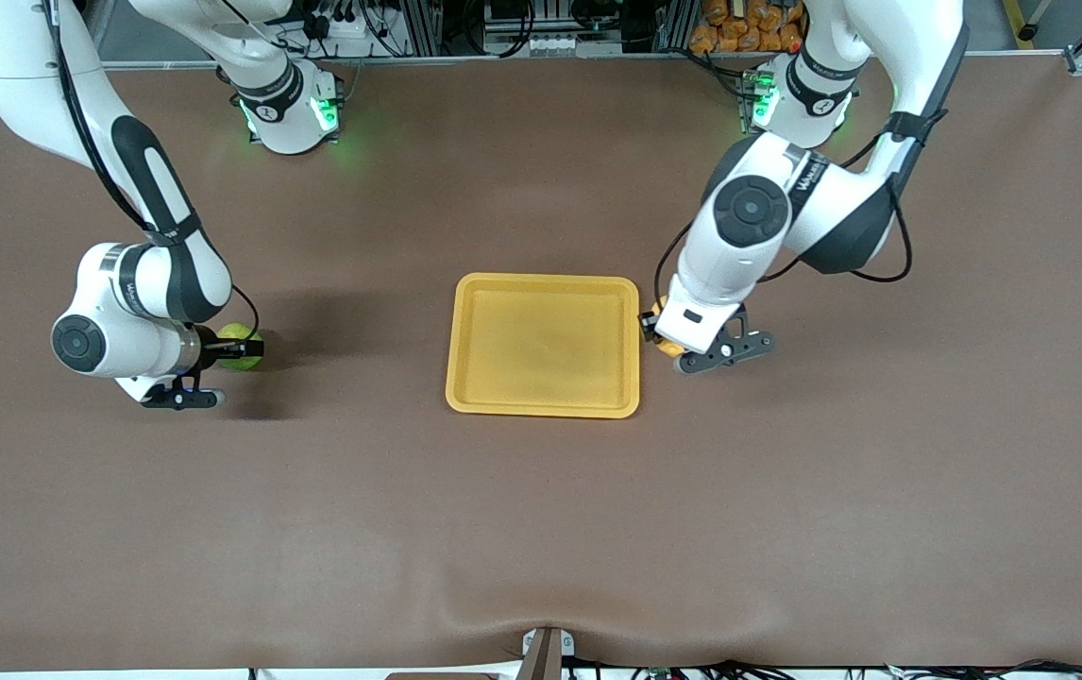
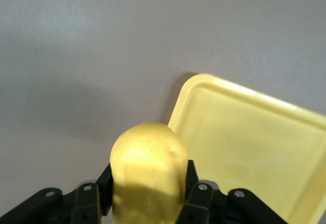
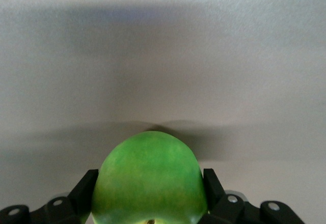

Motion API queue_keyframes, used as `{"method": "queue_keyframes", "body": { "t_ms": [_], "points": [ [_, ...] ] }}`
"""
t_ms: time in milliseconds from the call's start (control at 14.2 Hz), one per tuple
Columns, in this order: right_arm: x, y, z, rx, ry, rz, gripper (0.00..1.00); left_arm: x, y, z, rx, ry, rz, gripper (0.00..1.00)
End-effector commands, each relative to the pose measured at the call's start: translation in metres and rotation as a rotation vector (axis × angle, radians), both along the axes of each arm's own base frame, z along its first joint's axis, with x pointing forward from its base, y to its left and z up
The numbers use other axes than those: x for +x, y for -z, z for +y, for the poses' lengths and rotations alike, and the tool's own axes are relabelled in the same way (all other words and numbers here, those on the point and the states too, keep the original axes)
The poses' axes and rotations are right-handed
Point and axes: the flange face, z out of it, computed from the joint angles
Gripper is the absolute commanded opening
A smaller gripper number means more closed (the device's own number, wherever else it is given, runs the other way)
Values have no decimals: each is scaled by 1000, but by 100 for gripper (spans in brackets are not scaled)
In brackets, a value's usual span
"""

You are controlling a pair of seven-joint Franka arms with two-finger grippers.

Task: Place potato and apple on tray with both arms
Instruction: 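Carry the potato with the left gripper over the yellow tray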

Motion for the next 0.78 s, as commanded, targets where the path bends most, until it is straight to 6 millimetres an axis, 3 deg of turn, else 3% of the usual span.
{"method": "queue_keyframes", "body": {
  "t_ms": [0, 212, 353, 635, 706],
  "points": [
    [17, -27, 2, 18, -3, 24, 0, 7, 0, -31, -3, 11, -15, 0],
    [26, -41, 5, 22, -7, 35, 0, 18, 39, -55, 32, 77, -16, 0],
    [32, -54, 7, 25, -12, 49, 0, 0, 69, -84, 123, 190, -43, 0],
    [42, -73, 26, 24, -38, 63, 0, -13, 86, -98, 187, 259, -64, 0],
    [42, -75, 30, 24, -45, 68, 0, -24, 92, -111, 207, 292, -69, 0]
  ]
}}
